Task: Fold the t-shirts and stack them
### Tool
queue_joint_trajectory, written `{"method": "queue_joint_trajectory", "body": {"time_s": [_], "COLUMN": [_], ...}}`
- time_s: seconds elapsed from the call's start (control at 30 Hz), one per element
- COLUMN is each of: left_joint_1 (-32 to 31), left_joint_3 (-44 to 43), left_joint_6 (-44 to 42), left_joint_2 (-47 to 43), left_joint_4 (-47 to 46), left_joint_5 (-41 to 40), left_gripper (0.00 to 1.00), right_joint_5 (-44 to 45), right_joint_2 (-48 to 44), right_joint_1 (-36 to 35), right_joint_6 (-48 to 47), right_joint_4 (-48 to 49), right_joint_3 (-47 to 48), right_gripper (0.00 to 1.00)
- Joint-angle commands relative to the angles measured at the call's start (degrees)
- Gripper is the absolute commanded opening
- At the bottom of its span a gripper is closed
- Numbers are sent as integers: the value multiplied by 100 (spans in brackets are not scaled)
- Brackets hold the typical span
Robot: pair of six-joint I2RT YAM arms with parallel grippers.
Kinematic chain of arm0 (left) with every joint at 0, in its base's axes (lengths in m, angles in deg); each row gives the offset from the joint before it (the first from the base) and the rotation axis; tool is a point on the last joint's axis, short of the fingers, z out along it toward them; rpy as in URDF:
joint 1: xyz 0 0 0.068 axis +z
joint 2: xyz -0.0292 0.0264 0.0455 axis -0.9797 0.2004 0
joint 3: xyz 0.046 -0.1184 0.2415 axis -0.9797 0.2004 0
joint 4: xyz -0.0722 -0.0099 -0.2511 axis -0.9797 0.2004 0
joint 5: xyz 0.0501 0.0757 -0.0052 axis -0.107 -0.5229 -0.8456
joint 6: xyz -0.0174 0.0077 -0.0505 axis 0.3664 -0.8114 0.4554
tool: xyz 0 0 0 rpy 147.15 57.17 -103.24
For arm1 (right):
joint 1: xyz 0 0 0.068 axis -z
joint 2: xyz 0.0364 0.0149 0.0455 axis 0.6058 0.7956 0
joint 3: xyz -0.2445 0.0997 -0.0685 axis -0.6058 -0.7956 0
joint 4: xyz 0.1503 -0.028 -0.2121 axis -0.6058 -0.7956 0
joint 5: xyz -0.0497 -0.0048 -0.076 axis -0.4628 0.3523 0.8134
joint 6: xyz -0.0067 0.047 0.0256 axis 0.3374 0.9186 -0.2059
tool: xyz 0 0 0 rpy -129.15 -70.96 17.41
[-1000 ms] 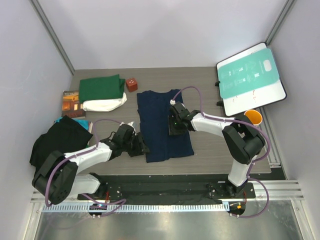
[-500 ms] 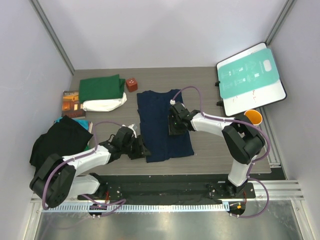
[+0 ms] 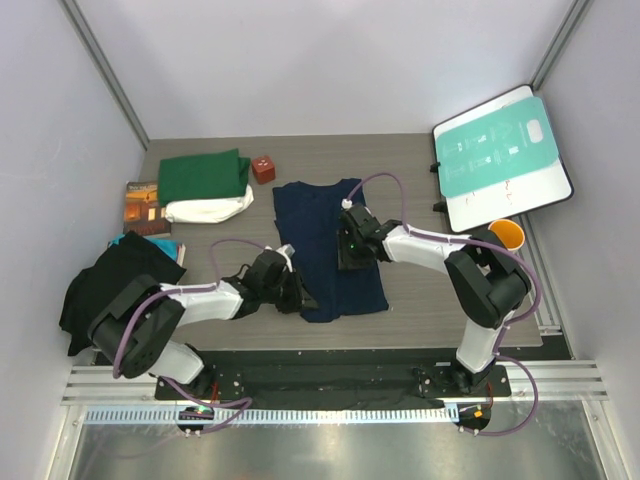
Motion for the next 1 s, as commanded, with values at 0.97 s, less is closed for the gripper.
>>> {"method": "queue_joint_trajectory", "body": {"time_s": [0.97], "left_joint_1": [-71], "left_joint_3": [-145], "left_joint_6": [-723], "left_joint_2": [-467], "left_joint_4": [2501], "left_joint_5": [-1349], "left_gripper": [17], "right_joint_5": [240], "right_joint_2": [-2238], "right_joint_1": [607], "right_joint_6": [237], "right_joint_4": [-566], "right_joint_3": [-1996], "right_gripper": [62]}}
